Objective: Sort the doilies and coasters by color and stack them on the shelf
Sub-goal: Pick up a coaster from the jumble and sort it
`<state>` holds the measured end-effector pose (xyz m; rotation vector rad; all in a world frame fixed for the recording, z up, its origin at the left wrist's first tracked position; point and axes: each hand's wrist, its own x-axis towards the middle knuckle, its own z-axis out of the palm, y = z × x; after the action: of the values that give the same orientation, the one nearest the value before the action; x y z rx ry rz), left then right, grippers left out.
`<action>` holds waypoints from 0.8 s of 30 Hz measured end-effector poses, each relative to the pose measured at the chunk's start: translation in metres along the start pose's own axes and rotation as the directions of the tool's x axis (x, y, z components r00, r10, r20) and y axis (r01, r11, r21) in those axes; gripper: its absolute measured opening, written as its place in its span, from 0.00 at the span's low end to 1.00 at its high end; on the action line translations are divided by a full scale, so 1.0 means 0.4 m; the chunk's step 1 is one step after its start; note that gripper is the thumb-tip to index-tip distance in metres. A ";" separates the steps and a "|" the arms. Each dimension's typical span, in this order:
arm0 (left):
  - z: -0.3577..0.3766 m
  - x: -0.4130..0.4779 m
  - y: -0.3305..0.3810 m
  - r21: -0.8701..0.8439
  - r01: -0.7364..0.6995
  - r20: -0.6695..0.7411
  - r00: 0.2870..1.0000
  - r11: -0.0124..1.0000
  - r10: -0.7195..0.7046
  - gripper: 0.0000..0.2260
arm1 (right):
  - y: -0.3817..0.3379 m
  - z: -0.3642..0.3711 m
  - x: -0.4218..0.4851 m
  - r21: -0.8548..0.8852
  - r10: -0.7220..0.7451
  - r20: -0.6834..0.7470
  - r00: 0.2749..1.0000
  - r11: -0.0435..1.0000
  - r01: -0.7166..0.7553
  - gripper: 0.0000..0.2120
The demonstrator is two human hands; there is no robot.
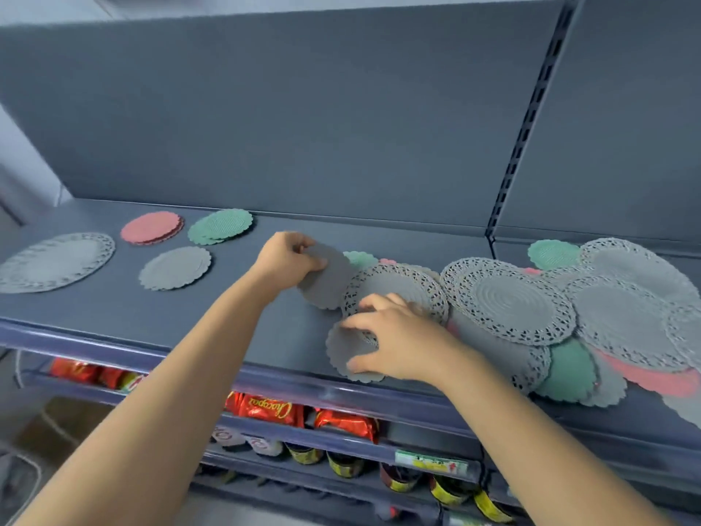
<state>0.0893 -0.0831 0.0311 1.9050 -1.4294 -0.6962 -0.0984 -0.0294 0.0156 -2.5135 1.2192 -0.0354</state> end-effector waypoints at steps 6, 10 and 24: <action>-0.031 -0.080 -0.075 -0.085 0.099 -0.022 0.995 0.991 -0.101 0.03 | 0.001 -0.014 0.016 -0.090 -0.035 0.124 0.992 0.995 0.046 0.28; -0.032 -0.129 -0.090 -0.256 0.151 -0.019 0.987 0.955 -0.162 0.04 | -0.001 -0.018 0.029 -0.124 -0.022 0.151 0.988 0.991 0.041 0.30; -0.050 -0.175 -0.109 -0.466 0.077 -0.205 0.960 0.881 -0.192 0.23 | 0.019 0.028 0.008 0.003 0.012 -0.102 0.995 1.000 -0.012 0.28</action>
<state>0.1125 -0.0035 0.0130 1.6564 -0.8873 -0.7531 -0.1004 -0.0329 0.0023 -2.5295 1.2725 -0.1644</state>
